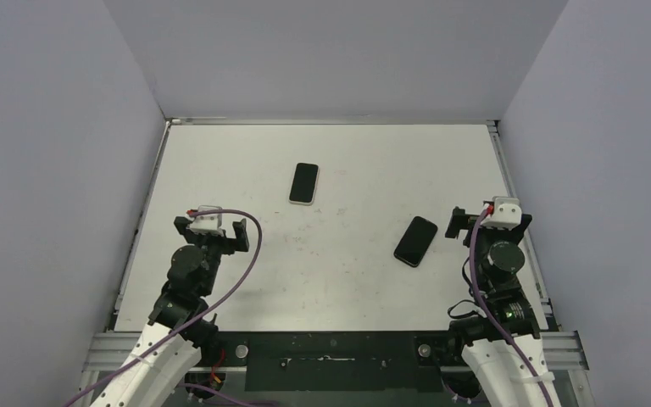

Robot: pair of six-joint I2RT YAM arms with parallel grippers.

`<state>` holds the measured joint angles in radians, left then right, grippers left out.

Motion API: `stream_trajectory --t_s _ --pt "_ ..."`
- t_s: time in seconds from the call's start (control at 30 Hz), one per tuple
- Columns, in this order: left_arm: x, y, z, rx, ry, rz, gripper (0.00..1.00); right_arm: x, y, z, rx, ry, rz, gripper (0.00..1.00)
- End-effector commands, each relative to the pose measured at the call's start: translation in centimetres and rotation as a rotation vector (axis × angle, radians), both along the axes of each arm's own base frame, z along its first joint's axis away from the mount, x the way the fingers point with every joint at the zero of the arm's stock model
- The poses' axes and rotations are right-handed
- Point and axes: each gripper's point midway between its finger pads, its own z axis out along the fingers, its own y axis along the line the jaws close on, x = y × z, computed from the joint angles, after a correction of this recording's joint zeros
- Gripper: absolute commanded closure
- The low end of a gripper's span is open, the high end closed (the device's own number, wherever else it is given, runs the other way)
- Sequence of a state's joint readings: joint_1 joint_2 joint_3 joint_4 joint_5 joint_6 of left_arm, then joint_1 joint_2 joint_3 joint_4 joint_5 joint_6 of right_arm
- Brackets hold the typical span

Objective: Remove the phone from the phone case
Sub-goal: Pick up the phone at the center of the board.

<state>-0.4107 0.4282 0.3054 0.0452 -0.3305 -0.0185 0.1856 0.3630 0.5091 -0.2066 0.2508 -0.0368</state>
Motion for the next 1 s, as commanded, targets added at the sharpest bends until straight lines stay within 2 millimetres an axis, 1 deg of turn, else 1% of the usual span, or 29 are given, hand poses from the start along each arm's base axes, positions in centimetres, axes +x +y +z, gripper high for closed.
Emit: stream_trajectory --t_s 0.0,0.07,0.2,0.27,0.33,0.37,0.43,0.5,0.57,0.67,0.73,0.8,0.83,0.97 --pt "0.2 -0.3 2.3 -0.053 -0.074 -0.007 0.03 0.2 0.0 1.3 0.018 -0.015 -0.009 0.0" --pt "0.3 -0.1 2.5 -0.071 -0.07 0.011 0.03 0.3 0.2 1.1 0.025 0.002 -0.004 0.0" --pt "1.1 -0.9 2.8 -0.106 -0.001 0.01 0.03 0.5 0.6 1.1 0.06 0.023 0.007 0.0" --pt "1.7 -1.9 3.2 -0.129 0.044 -0.014 0.03 0.7 0.9 1.2 0.077 0.036 0.016 0.0" --pt "2.2 -3.0 3.1 -0.156 0.108 -0.045 0.03 0.8 1.1 1.5 0.107 0.053 0.013 0.0" --pt "2.6 -3.8 3.6 -0.168 0.127 -0.068 0.03 1.0 1.2 1.3 0.127 0.076 0.009 0.0" --pt "3.3 -5.1 3.5 -0.205 0.174 -0.1 0.03 1.1 1.5 1.1 0.158 0.117 0.008 0.0" --pt "4.1 -6.3 3.1 -0.253 0.233 -0.116 0.03 1.2 1.9 0.3 0.176 0.181 0.014 0.0" --pt "4.8 -7.7 2.2 -0.273 0.307 -0.146 0.03 1.3 2.2 -0.2 0.219 0.227 0.001 0.0" --pt "5.8 -9.7 0.8 -0.296 0.404 -0.192 0.03 1.8 2.6 -0.2 0.262 0.255 -0.008 0.0" --pt "6.6 -10.8 0.0 -0.312 0.459 -0.21 0.03 2.3 2.9 0.1 0.296 0.259 -0.014 0.0" --pt "7.6 -12.3 -1.4 -0.319 0.534 -0.237 0.03 2.4 3.3 0.7 0.323 0.257 -0.007 0.0" --pt "8.2 -12.8 -1.8 -0.317 0.558 -0.243 0.03 2.5 3.6 0.8 0.33 0.253 0.008 0.0" --pt "11.1 -14.7 -3.3 -0.291 0.648 -0.248 0.03 3.0 4.9 0.5 0.366 0.177 0.082 0.0"
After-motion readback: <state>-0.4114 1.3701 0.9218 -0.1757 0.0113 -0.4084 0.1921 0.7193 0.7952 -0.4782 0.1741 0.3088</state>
